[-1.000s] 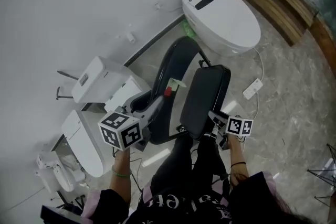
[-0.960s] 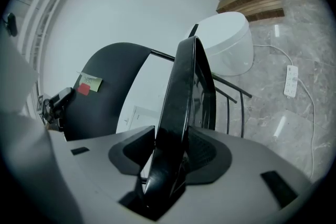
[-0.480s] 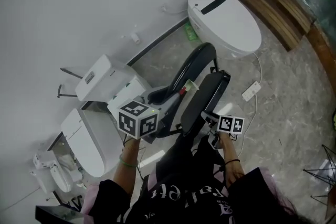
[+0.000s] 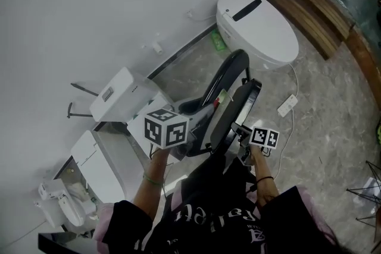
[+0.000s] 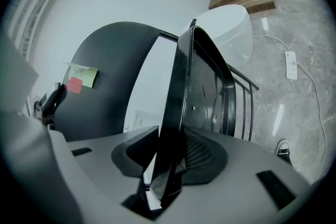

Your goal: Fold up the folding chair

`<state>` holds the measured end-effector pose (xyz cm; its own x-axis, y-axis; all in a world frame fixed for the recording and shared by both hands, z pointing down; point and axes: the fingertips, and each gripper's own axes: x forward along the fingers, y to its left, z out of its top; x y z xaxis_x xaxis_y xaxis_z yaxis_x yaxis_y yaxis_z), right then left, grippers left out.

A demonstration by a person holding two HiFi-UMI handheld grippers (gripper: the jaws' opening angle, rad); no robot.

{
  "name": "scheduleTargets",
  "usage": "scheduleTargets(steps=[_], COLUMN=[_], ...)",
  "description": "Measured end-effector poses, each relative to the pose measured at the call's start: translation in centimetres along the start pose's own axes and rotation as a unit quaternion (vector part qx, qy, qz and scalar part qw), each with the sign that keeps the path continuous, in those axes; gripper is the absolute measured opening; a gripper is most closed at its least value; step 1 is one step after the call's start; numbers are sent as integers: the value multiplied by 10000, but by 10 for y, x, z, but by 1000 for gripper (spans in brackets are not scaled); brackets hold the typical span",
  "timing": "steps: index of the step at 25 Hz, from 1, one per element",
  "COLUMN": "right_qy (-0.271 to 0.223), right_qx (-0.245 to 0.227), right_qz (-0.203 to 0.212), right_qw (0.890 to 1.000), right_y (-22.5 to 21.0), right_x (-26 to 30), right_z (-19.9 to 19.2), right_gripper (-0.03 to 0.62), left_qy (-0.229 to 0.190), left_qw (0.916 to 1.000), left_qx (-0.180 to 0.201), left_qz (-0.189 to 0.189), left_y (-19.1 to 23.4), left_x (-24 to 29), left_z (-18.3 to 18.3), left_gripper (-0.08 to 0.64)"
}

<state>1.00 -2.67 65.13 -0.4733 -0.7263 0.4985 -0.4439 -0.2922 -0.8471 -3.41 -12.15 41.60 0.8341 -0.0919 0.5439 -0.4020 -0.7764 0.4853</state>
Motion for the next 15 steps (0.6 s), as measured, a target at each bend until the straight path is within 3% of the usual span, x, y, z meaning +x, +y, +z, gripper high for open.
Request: scheduleTargets(steps=[3,7,10,15], right_qy=[-10,-211,-82,272], right_qx=[38,358,419,610], right_qz=[33,188,159,391], right_qw=[10000,9990,9990,9970], right_y=[0,2,0,10], right_x=[2,-4,-6,7], right_z=[5,-2,-1,8], right_gripper=[141,127,127,115], left_qy=[19,167,66,70], left_qw=[9992,9976,9953,9967], left_qx=[-175,-53,-314,-320], left_qz=[-349,-670,-916,-737], left_y=[2,-10,-13,-13], left_x=[3,-4,0,7], left_z=[4,-4,-1,13], left_gripper=[129,131,129,123])
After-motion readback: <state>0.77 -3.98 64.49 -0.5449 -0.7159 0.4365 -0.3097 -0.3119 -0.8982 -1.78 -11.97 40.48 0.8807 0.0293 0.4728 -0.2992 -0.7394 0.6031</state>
